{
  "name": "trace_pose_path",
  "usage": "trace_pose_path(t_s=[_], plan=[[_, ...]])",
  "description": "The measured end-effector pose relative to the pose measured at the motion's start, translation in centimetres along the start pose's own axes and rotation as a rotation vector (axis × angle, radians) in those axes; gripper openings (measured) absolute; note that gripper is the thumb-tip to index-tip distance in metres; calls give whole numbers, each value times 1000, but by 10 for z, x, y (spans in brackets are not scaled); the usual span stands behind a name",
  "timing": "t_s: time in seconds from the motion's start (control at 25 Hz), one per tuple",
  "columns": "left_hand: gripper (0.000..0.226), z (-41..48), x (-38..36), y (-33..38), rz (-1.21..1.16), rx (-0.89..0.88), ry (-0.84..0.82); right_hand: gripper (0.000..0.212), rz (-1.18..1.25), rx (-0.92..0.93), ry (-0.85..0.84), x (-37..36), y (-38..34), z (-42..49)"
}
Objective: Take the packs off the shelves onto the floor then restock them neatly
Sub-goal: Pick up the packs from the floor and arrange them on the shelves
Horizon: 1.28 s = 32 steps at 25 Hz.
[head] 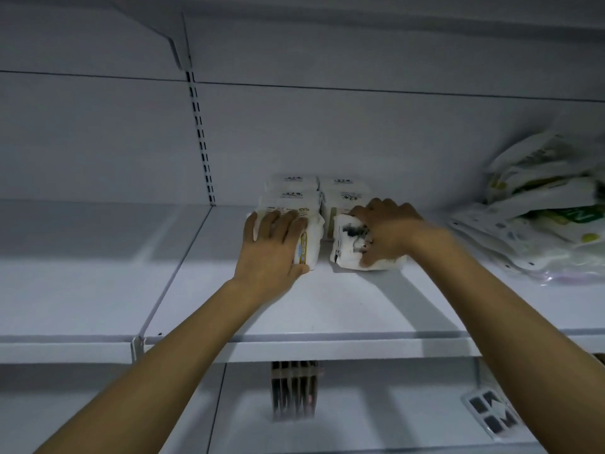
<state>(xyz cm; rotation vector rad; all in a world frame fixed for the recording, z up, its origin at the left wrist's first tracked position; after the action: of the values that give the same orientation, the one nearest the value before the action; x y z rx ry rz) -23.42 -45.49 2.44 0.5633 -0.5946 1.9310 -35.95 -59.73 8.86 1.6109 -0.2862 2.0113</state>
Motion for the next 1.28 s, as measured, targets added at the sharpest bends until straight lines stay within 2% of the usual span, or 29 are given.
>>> trace_pose_path(t_s=[0.08,0.24,0.32,0.44,0.64,0.8,0.96,1.12,1.28], plan=[[86,0,-1,3,4,25,32,94,-50,84,57,-12,-7,-1],[78,-1,0,12,-43,107,99,107,125,151,478,-24,-15,-15],[76,-1,0,14,-63,126,114,97,139,161,683,-33,-12,-27],[74,-2,0,17,-75,63,139,83,87,194,796,-51,-13,-35],[62,-1,0,19,-67,22,139,66,249,183,855,-55,-12,-34],[59,0,-1,19,27,20,96,54,209,157,893,-57,-12,-30],[60,14,4,22,94,-4,-76,52,180,124,817,-59,-14,-27],[73,27,21,24,50,64,-328,51,174,123,592,-34,-18,-25],[72,14,64,14,50,98,-183,64,207,113,636,8,-38,-35]])
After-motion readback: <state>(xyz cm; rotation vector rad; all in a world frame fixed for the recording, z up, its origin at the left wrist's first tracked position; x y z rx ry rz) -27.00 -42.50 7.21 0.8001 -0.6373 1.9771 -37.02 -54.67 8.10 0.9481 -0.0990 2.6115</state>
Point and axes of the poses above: each hand's wrist, its own z-axis towards the middle knuckle, its own x-axis out of the back of the hand, y = z × x, the point moved 5 cm from there along z, towards the middle knuckle, and after that the axes turned 14 degrees about y, right-handed, at the moved point
